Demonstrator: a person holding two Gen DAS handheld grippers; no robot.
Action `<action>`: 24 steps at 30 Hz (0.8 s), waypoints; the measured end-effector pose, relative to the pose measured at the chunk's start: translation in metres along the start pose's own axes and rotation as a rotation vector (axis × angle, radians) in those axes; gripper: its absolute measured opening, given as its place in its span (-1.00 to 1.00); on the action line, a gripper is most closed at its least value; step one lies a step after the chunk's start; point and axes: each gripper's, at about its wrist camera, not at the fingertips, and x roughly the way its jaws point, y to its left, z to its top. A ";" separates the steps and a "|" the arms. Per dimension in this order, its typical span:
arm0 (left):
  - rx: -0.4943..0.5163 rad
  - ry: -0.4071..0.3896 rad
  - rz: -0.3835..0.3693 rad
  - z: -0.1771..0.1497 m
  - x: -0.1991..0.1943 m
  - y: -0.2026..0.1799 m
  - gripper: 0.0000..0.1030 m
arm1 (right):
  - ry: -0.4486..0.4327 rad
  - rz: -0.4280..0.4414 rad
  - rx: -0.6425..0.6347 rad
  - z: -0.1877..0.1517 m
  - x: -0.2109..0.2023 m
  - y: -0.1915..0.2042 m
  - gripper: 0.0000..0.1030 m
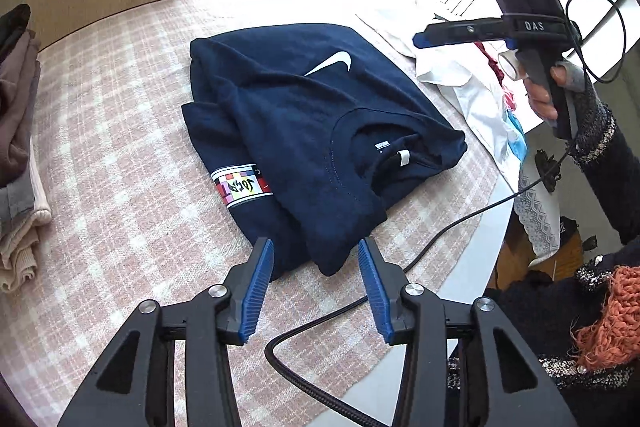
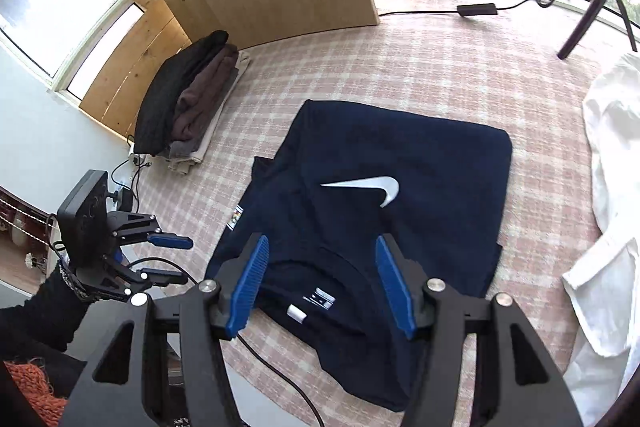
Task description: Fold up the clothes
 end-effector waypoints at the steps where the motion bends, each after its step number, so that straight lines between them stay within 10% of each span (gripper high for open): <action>1: -0.013 0.027 -0.020 0.002 0.007 0.002 -0.09 | 0.010 -0.020 0.051 -0.026 -0.005 -0.013 0.11; 4: -0.042 0.089 -0.062 0.003 0.025 0.003 -0.17 | 0.042 0.001 0.195 -0.086 -0.003 -0.053 0.11; 12: -0.068 0.158 -0.061 0.011 0.036 -0.002 -0.21 | 0.020 -0.027 0.113 -0.109 0.013 -0.032 0.11; 16: -0.083 0.181 -0.060 0.019 0.045 -0.005 -0.70 | 0.059 0.063 0.274 -0.107 0.028 -0.053 0.09; 24: -0.029 0.178 -0.065 0.028 0.034 -0.011 -0.86 | 0.043 0.072 0.187 -0.101 0.025 -0.045 -0.75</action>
